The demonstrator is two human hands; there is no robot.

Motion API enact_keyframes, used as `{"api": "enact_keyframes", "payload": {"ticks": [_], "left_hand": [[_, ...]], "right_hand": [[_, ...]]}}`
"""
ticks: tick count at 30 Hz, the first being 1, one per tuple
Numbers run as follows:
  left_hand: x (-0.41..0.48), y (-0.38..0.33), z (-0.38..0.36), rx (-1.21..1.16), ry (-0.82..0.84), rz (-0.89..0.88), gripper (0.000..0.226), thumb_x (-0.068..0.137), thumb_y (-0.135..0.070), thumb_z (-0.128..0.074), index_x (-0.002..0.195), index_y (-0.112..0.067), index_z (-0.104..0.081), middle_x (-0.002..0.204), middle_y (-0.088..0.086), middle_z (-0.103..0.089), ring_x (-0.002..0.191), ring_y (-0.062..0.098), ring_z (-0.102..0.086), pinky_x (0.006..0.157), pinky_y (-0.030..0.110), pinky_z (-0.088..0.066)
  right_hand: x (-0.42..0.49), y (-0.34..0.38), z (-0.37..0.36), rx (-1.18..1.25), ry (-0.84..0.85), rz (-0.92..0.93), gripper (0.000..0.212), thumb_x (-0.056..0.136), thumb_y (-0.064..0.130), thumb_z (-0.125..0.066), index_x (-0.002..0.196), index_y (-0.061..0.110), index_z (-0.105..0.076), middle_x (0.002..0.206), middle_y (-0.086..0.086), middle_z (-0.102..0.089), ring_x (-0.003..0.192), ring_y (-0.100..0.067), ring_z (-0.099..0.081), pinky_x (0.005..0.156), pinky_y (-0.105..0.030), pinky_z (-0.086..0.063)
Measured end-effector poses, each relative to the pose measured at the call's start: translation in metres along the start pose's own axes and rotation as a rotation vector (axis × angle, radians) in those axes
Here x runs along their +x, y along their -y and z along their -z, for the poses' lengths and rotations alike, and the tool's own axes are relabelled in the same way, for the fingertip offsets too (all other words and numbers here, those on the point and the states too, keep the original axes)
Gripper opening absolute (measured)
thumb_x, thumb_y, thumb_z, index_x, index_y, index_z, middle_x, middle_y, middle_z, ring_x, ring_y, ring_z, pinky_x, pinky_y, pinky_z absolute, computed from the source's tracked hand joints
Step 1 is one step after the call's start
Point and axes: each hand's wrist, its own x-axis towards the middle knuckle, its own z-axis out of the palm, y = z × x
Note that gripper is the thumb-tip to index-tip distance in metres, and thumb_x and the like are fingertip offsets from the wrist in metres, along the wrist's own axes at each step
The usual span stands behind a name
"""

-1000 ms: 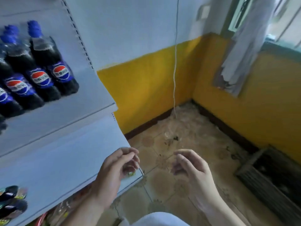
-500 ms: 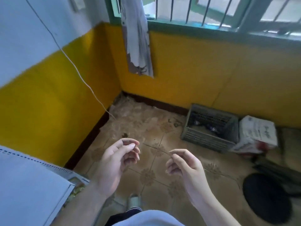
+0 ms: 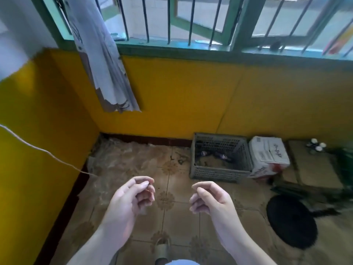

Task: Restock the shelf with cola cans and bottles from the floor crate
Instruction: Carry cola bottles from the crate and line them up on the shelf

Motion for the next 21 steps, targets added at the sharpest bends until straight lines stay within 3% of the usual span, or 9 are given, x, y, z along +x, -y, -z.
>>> {"api": "enact_keyframes", "payload": {"ticks": [10, 21], "left_hand": [[0.097, -0.042, -0.072, 0.097, 0.203, -0.012, 0.025, 0.104, -0.006, -0.042, 0.104, 0.000, -0.067, 0.081, 0.016, -0.064, 0.072, 0.023, -0.060, 0.077, 0.041, -0.047], [0.186, -0.035, -0.210, 0.047, 0.164, 0.056, 0.023, 0.103, -0.008, -0.045, 0.102, -0.004, -0.068, 0.081, 0.012, -0.063, 0.070, 0.022, -0.059, 0.074, 0.039, -0.045]], "right_hand": [[0.053, 0.031, 0.049, 0.060, -0.224, 0.047, 0.019, 0.103, 0.004, -0.049, 0.103, 0.001, -0.069, 0.078, -0.016, -0.070, 0.068, -0.027, -0.066, 0.065, -0.033, -0.056], [0.141, 0.069, 0.191, 0.149, -0.302, -0.006, 0.020, 0.103, 0.004, -0.049, 0.103, 0.001, -0.069, 0.075, -0.015, -0.069, 0.066, -0.026, -0.065, 0.063, -0.033, -0.055]]}}
